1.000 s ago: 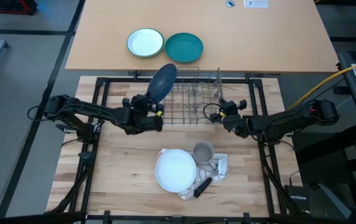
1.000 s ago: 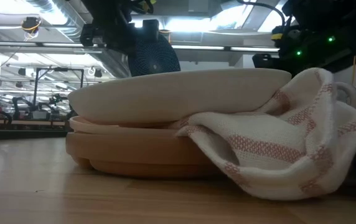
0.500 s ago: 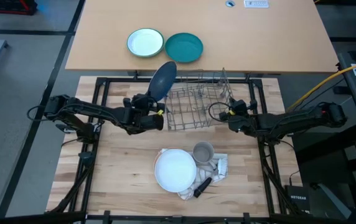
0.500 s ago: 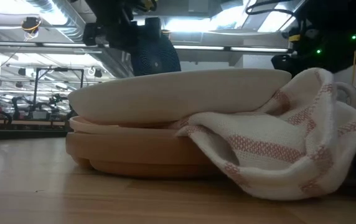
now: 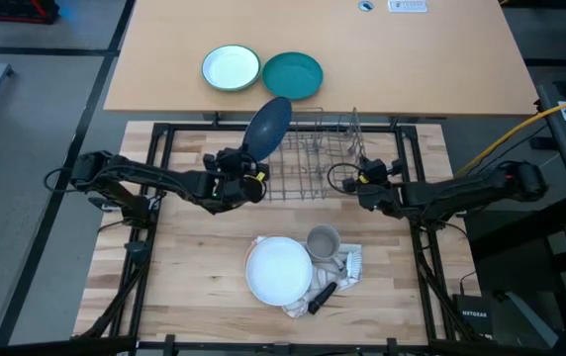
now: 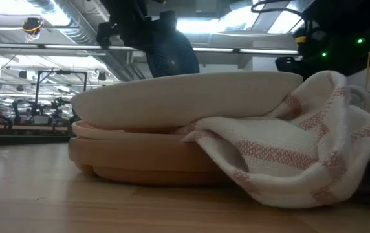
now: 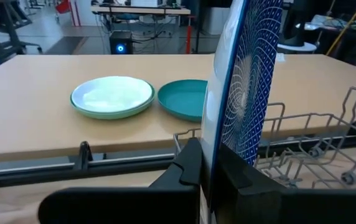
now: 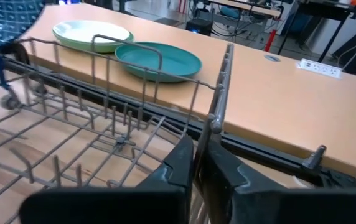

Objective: Sort dishes
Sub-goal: Put the blue plate into the dish rack

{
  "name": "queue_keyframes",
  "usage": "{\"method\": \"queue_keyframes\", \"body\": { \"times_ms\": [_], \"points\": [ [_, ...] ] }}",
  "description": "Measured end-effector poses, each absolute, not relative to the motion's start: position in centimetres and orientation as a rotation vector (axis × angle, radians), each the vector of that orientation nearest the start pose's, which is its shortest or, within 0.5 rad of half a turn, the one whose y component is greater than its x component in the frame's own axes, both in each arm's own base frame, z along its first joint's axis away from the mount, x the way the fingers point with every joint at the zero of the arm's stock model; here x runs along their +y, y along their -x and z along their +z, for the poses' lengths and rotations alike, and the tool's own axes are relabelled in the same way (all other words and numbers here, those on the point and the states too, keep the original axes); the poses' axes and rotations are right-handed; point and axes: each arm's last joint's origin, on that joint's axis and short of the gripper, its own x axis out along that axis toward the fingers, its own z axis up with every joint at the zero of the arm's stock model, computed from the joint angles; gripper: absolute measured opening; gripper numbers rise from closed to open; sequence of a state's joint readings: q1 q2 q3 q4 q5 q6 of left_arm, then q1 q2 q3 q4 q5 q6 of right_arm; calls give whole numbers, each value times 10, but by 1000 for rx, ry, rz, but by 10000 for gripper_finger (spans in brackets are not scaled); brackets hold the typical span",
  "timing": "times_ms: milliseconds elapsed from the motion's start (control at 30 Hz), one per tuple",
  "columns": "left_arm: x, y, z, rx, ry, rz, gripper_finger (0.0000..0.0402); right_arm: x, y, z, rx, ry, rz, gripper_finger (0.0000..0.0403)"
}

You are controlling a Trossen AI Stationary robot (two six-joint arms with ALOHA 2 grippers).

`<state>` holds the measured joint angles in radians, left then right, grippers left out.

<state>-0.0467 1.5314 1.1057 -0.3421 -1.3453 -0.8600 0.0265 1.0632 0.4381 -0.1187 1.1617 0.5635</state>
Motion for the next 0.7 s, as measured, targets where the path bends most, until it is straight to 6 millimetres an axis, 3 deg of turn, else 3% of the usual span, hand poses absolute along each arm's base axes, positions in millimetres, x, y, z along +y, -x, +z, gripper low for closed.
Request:
{"method": "queue_keyframes", "body": {
  "times_ms": [700],
  "points": [
    [31, -309, 269, 117, 92, 1441, 0, -19, -202, 188, 292, -157, -1015, 46]
  ]
}}
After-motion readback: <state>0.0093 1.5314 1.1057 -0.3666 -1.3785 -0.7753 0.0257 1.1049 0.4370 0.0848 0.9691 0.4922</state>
